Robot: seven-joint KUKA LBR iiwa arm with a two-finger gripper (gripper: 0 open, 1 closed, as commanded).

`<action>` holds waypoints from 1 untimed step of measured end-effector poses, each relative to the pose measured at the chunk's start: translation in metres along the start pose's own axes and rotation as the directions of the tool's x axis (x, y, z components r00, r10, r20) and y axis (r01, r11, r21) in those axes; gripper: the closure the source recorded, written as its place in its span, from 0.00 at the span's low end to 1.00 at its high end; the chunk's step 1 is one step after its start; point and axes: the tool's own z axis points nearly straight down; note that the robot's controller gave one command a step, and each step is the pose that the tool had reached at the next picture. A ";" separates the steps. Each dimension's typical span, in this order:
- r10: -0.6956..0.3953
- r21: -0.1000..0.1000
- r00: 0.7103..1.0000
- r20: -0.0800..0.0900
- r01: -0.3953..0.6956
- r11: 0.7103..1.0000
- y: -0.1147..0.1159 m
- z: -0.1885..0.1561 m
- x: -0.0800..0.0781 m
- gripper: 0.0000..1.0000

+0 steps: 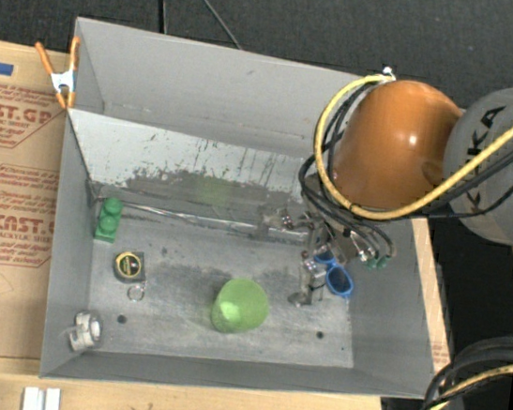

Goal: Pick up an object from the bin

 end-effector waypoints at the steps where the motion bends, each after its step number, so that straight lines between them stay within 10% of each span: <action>1: -0.015 -0.004 1.000 -0.006 0.015 1.000 -0.005 0.133 -0.017 0.00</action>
Offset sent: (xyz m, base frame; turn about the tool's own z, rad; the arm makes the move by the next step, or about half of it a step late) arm 0.0189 0.0023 -0.1284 -0.0162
